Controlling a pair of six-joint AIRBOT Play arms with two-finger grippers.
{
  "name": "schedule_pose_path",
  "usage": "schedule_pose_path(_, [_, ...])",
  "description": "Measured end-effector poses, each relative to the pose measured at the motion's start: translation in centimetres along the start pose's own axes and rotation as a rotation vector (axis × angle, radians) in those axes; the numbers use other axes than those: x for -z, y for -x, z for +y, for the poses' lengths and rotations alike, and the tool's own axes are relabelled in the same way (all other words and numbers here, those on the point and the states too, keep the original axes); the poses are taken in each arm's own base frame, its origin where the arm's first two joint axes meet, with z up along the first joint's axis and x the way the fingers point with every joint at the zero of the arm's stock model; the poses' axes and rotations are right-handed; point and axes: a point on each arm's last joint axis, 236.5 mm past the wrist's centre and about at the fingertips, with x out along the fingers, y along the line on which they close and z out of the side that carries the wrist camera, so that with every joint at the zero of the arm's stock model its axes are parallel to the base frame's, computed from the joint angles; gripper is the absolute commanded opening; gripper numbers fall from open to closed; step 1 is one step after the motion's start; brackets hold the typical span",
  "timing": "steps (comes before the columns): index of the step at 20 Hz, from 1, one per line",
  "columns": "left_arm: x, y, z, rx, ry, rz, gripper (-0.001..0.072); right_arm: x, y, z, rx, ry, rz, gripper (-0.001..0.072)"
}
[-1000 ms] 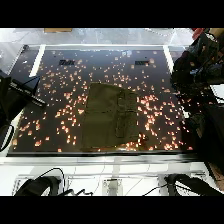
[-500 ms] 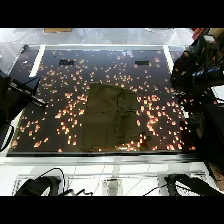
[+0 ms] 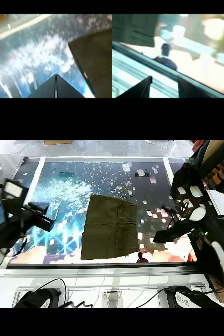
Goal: Fold the clothes and pants, and hang the long-sleeved shirts on hangers.
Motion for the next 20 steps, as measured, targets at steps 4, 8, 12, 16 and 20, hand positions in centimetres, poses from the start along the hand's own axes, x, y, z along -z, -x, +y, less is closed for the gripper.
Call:
schedule_pose_path(4, [8.5, -4.4, -1.7, 0.058, 0.160, 0.322, 0.0022, 1.2, -4.3, -0.2, -0.082, -0.136, -0.018, 0.0395])
schedule_pose_path(8, [14.3, -7.4, -5.3, 0.181, 0.242, 0.547, 0.0470, 1.0, -7.1, 0.2, -0.172, -0.262, -0.006, 0.0450])
schedule_pose_path(12, [17.5, -9.1, -8.2, 0.283, 0.281, 0.671, 0.0702, 0.9, -9.4, 0.4, -0.251, -0.338, 0.032, 0.0449])
schedule_pose_path(16, [19.5, -9.8, -9.4, 0.320, 0.286, 0.749, 0.0633, 0.1, -10.6, 1.2, -0.338, -0.380, 0.031, 0.0448])
schedule_pose_path(20, [20.6, -10.2, -9.8, 0.332, 0.287, 0.785, 0.0632, -0.8, -11.2, 1.0, -0.356, -0.390, -0.001, 0.0421])
